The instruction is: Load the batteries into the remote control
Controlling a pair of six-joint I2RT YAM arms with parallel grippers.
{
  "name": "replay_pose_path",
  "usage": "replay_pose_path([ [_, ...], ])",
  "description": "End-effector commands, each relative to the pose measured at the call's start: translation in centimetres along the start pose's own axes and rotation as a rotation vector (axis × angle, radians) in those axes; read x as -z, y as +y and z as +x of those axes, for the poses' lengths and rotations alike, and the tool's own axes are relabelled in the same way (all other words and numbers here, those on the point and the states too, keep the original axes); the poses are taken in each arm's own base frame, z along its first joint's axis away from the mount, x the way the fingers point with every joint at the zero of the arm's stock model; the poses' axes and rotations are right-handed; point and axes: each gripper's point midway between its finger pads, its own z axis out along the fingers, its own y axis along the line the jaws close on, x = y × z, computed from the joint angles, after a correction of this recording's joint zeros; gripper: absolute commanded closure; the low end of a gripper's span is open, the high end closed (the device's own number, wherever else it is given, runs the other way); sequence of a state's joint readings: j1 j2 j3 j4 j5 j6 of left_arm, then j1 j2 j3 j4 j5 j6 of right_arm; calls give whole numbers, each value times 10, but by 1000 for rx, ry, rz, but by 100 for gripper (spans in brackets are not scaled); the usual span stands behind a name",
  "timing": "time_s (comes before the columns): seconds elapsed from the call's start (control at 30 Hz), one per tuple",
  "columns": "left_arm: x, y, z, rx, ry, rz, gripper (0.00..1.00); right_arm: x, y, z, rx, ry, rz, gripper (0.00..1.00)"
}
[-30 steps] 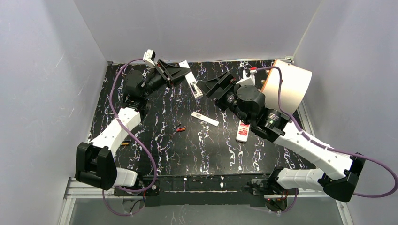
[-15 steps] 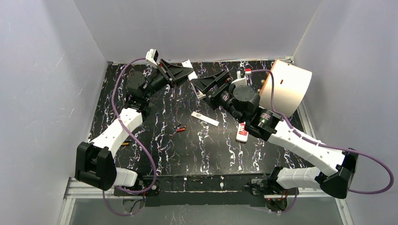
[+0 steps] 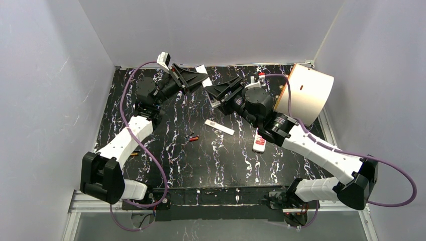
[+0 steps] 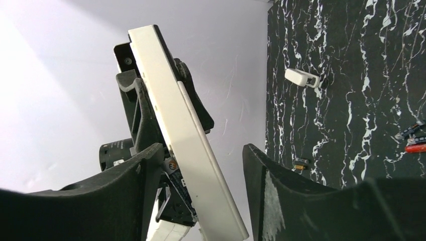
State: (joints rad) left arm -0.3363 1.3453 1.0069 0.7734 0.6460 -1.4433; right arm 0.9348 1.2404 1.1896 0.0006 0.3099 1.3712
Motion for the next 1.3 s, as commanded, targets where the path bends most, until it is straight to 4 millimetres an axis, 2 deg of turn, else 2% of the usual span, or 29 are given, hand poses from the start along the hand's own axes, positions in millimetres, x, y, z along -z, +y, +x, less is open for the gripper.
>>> replay_pose_path([
  [0.0,3,-24,4,-56,10,71,100,2,28,-7,-53,9,-68,36],
  [0.13,2,-24,1,-44,2,69,100,1,25,-5,-56,26,-64,44],
  [0.43,-3,-24,-4,-14,-9,69,100,-5,5,1,-30,52,-23,52],
  [0.47,-3,-23,-4,-8,-10,68,100,-6,5,1,-23,52,-24,50],
  [0.5,-3,-23,-4,-4,-11,68,100,-5,5,1,-14,51,-28,45],
  [0.57,-2,-22,-4,-3,-13,64,100,-3,14,0,13,47,-78,26],
  [0.6,-2,-21,-3,-6,-14,63,100,-1,19,-2,21,42,-101,20],
  [0.7,-1,-20,-3,-7,-15,61,100,5,29,-10,40,19,-146,16],
  [1.0,-3,-19,-4,6,-9,60,100,23,35,-15,55,43,-276,29],
  [1.27,-2,-19,-2,5,-4,60,100,15,29,-9,98,90,-239,45],
])
